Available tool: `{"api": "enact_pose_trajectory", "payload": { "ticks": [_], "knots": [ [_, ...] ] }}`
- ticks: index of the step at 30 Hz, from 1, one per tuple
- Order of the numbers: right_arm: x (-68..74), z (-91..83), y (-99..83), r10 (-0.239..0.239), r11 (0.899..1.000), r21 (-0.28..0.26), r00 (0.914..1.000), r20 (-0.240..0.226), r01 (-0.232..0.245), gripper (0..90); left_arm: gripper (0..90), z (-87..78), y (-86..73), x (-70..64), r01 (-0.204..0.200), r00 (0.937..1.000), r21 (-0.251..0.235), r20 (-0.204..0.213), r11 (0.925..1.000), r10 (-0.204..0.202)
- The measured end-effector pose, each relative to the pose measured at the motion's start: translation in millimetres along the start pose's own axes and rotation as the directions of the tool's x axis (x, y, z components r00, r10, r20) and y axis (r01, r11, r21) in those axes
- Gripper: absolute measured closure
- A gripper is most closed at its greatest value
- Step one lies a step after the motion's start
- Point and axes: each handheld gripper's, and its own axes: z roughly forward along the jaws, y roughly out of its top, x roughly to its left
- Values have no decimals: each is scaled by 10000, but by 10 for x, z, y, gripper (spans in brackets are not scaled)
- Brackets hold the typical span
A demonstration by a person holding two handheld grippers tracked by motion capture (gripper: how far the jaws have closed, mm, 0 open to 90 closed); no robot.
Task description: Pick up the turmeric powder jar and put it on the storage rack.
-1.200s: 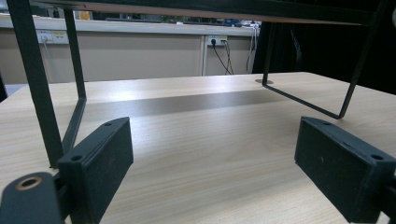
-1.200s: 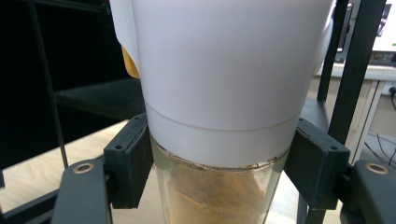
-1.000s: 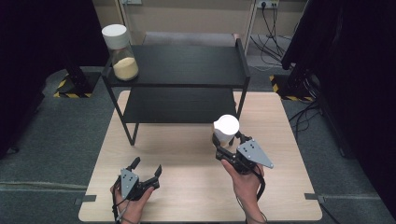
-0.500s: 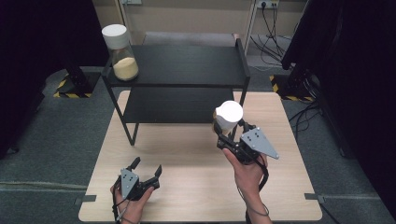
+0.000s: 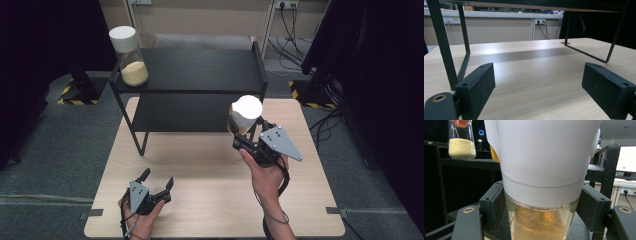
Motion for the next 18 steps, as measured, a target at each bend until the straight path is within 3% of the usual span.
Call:
{"api": "enact_pose_trajectory", "payload": {
  "ticks": [18],
  "knots": [
    [23, 156, 226, -38, 9997, -239, 10000, 46, 39, 307, 111, 2, 2, -2, -13, 10000, 11, 2, 10000, 13]
  ]
}}
